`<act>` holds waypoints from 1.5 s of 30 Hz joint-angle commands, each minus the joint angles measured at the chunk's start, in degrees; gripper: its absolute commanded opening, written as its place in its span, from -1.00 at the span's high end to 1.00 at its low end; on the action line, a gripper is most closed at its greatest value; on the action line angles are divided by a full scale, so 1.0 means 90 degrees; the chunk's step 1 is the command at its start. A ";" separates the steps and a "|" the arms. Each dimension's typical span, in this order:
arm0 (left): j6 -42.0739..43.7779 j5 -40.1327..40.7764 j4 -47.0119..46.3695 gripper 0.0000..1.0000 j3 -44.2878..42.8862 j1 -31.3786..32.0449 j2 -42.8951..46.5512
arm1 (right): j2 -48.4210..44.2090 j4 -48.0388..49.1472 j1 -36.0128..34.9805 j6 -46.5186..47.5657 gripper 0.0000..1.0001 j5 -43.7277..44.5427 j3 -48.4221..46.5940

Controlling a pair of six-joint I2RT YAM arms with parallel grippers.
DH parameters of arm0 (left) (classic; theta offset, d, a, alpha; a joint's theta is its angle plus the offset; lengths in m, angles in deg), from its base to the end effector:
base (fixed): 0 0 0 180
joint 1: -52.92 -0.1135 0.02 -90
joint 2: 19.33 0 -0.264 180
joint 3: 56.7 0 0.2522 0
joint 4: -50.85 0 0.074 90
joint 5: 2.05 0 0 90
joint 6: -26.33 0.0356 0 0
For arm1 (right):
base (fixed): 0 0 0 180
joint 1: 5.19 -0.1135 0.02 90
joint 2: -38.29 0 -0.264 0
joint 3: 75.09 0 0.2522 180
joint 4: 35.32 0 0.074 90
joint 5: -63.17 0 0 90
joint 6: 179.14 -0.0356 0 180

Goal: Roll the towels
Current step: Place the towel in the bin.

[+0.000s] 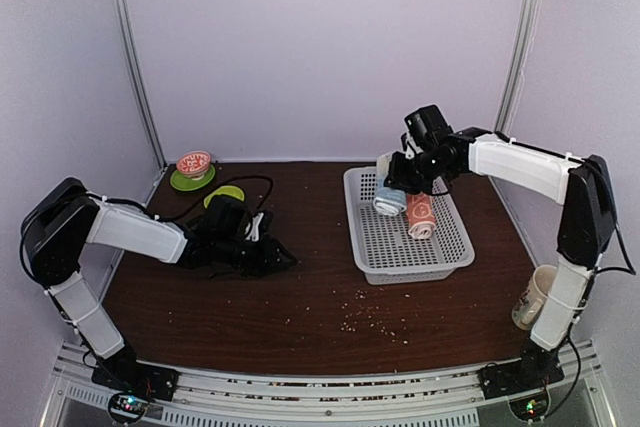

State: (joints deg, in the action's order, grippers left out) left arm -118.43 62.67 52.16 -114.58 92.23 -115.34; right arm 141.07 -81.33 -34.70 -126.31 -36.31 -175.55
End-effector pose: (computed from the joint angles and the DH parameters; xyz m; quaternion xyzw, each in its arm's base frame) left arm 0.2442 -0.2196 0.1529 -0.0260 0.8869 -0.4398 0.1392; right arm 0.3478 0.2036 0.2792 0.0329 0.9313 0.2593 0.2537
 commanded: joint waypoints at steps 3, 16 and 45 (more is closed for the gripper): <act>-0.0031 0.0055 -0.0269 0.41 0.0071 -0.0042 0.0049 | 0.1293 -0.0796 0.0235 0.0730 0.83 0.0159 -0.1086; -0.0006 0.0026 -0.0221 0.41 -0.0116 -0.0042 -0.0276 | 0.2988 -0.2016 0.0372 0.1202 0.82 0.0708 -0.3021; -0.0030 -0.0015 -0.0299 0.42 -0.0176 -0.0042 -0.0372 | 0.2015 -0.2523 0.0496 0.1358 -0.33 0.0960 -0.3142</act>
State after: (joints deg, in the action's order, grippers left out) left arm -118.69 62.34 51.77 -115.69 92.23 -119.88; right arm 166.71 -102.83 -30.18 -114.51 -29.07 -204.49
